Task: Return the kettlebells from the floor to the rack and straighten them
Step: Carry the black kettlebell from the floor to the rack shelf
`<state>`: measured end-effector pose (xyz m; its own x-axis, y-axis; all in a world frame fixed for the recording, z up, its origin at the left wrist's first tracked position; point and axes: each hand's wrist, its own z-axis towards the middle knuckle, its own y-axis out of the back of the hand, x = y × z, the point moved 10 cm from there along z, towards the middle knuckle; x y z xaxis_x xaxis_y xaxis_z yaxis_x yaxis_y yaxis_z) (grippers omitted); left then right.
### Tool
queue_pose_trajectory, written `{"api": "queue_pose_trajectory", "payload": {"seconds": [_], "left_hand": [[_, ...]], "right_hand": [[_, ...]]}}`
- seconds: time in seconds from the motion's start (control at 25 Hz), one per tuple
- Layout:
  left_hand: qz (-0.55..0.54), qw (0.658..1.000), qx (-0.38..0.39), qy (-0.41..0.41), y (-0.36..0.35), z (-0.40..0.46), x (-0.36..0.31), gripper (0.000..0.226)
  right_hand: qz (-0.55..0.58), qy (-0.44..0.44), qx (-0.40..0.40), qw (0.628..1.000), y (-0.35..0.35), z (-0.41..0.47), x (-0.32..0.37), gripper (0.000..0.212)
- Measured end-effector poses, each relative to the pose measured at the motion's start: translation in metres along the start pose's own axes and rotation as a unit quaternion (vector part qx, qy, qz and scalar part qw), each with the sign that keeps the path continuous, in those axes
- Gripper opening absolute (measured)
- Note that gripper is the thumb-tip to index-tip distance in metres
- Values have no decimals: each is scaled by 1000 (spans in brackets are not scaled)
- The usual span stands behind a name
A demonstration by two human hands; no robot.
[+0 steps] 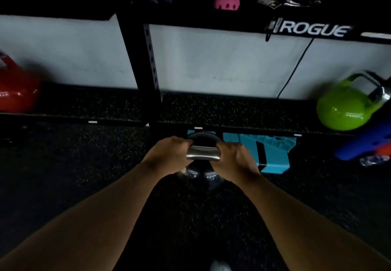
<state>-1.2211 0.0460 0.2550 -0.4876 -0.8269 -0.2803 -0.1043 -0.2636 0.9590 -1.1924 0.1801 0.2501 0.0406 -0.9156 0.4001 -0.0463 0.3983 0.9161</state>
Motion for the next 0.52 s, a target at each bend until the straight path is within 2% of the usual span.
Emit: {"api": "queue_pose_trajectory", "payload": {"seconds": [0.12, 0.28, 0.4, 0.52], "left_hand": [[-2, 999, -1, 39, 15, 64, 30, 18], [14, 997, -13, 75, 19, 157, 70, 35], [-14, 996, -30, 88, 17, 210, 91, 36], [-31, 995, -11, 94, 9, 241, 103, 29]], "right_hand": [[4, 7, -17, 1000, 12, 77, -7, 32], [8, 38, -36, 999, 27, 175, -22, 30], [24, 52, -48, 997, 27, 237, -38, 24], [42, 55, -63, 996, 23, 272, -45, 16]]}}
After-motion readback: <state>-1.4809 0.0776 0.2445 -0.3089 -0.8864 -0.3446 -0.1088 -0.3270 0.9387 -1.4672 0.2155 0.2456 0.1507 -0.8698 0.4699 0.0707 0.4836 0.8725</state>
